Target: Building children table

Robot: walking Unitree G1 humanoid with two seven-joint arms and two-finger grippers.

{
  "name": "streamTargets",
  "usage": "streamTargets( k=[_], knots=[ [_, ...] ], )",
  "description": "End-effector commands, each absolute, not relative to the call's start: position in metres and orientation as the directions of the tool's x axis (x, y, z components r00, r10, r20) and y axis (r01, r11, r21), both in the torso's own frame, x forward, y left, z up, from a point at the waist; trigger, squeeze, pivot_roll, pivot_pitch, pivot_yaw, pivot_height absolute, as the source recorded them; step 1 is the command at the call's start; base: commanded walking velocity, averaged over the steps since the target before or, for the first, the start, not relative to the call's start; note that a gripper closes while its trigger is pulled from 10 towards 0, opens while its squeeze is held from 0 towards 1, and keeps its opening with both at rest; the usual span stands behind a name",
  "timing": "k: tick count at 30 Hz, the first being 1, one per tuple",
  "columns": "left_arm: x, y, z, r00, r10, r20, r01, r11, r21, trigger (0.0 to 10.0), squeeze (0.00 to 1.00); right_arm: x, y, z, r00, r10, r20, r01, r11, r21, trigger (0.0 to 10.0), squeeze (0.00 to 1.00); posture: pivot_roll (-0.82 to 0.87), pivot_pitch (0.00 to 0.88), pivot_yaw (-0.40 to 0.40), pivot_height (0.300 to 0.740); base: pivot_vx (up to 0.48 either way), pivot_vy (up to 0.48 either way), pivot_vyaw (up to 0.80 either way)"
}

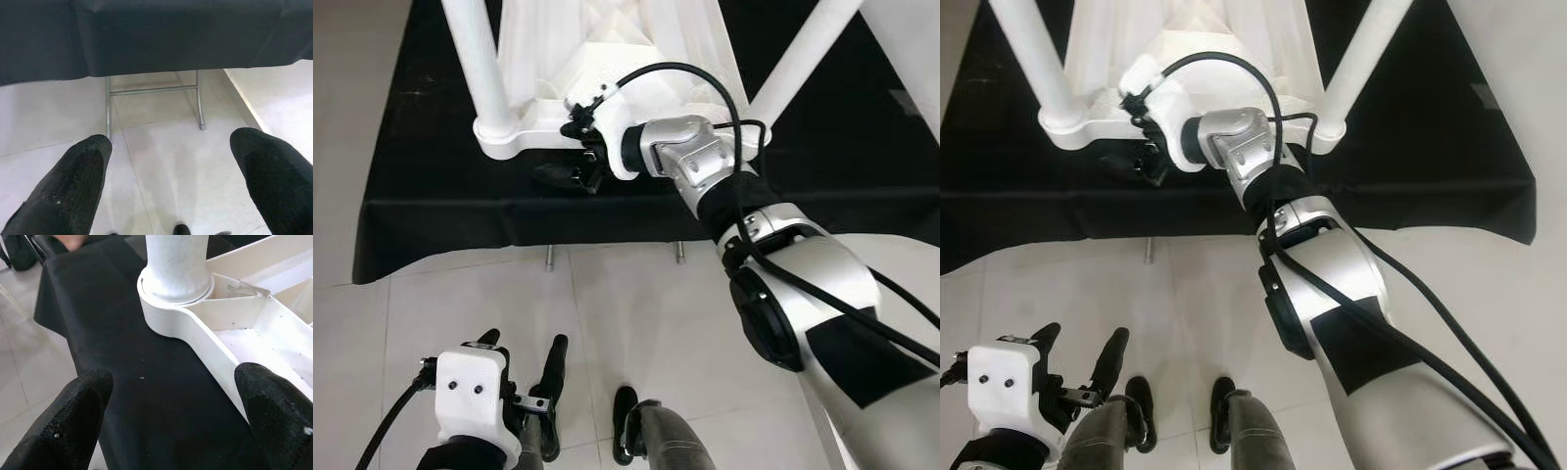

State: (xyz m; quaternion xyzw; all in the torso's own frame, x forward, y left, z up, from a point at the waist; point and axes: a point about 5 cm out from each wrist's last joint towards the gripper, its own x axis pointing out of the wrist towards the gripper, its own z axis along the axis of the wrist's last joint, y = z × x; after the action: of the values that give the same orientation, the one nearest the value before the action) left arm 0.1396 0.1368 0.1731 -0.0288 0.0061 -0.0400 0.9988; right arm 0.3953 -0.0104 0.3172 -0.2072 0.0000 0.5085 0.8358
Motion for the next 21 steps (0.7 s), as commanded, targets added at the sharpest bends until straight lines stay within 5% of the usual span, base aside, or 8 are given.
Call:
streamTargets(
  k=[1, 10, 13, 15, 21],
  knots=[
    [0.136, 0.135, 0.171, 0.996, -0.075, -0.04, 0.072, 0.995, -0.072, 10.0, 0.0, 0.392, -0.005, 0.339, 0.468, 0.876, -0.112, -0.844, 0.406, -0.351, 10.0, 0.0, 0.09, 0.423, -0.182, 0.74, 0.0, 0.0, 0.0],
    [0.137, 0.135, 0.17, 0.997, -0.071, -0.04, 0.068, 0.995, -0.073, 10.0, 0.0, 0.387, -0.003, 0.362, 0.398, 0.917, 0.025, -0.889, 0.392, -0.239, 10.0, 0.0, 0.09, 0.41, -0.183, 0.74, 0.0, 0.0, 0.0],
    [0.14, 0.134, 0.169, 0.997, -0.075, -0.035, 0.072, 0.995, -0.072, 10.0, 0.0, 0.388, 0.002, 0.351, 0.456, 0.885, -0.096, -0.83, 0.384, -0.405, 10.0, 0.0, 0.08, 0.393, -0.182, 0.74, 0.0, 0.0, 0.0],
    [0.141, 0.134, 0.169, 0.997, -0.076, -0.034, 0.074, 0.995, -0.071, 10.0, 0.0, 0.39, 0.001, 0.331, 0.484, 0.831, -0.274, -0.801, 0.294, -0.522, 10.0, 0.0, 0.08, 0.386, -0.182, 0.74, 0.0, 0.0, 0.0],
    [0.142, 0.134, 0.168, 0.997, -0.077, -0.032, 0.074, 0.995, -0.07, 10.0, 0.0, 0.391, -0.001, 0.313, 0.472, 0.764, -0.439, -0.811, 0.181, -0.556, 10.0, 0.0, 0.07, 0.377, -0.185, 0.74, 0.0, 0.0, 0.0]
  ],
)
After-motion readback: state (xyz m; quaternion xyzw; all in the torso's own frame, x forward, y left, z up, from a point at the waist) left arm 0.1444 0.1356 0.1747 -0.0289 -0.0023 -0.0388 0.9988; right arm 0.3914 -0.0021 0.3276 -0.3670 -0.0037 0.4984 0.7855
